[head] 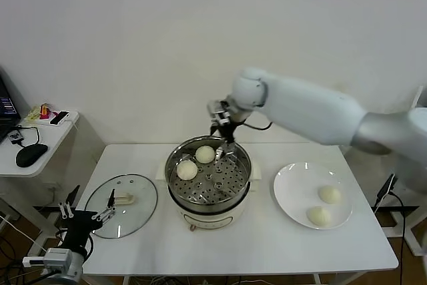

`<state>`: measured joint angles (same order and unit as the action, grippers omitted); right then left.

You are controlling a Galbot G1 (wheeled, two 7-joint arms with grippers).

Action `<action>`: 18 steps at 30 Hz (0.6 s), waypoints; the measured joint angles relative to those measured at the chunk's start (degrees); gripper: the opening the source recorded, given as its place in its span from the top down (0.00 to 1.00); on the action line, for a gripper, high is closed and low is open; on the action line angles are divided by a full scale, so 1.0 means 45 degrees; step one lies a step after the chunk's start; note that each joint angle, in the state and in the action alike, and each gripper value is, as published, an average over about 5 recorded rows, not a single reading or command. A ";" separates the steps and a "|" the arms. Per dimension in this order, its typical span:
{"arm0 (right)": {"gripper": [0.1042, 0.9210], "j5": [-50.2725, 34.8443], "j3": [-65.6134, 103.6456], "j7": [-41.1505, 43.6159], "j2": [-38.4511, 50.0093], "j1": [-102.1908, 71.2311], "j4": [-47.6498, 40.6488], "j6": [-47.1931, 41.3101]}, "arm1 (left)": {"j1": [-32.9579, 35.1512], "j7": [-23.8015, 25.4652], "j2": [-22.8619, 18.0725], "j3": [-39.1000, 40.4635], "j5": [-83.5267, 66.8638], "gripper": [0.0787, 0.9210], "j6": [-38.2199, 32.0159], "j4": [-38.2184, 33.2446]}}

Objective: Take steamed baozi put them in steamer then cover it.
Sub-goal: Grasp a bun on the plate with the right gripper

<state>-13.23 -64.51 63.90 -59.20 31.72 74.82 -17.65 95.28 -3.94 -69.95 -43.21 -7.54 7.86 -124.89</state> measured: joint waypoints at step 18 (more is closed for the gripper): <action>0.12 0.2944 0.1213 0.0111 0.6694 -0.2522 0.3733 0.1412 | 0.0008 0.0006 0.0019 0.0428 0.0122 0.12 -0.0010 0.0239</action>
<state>0.01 -59.05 64.40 -29.08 20.37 91.62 -11.30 95.32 -3.91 -69.87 -41.29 -6.99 7.81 -123.82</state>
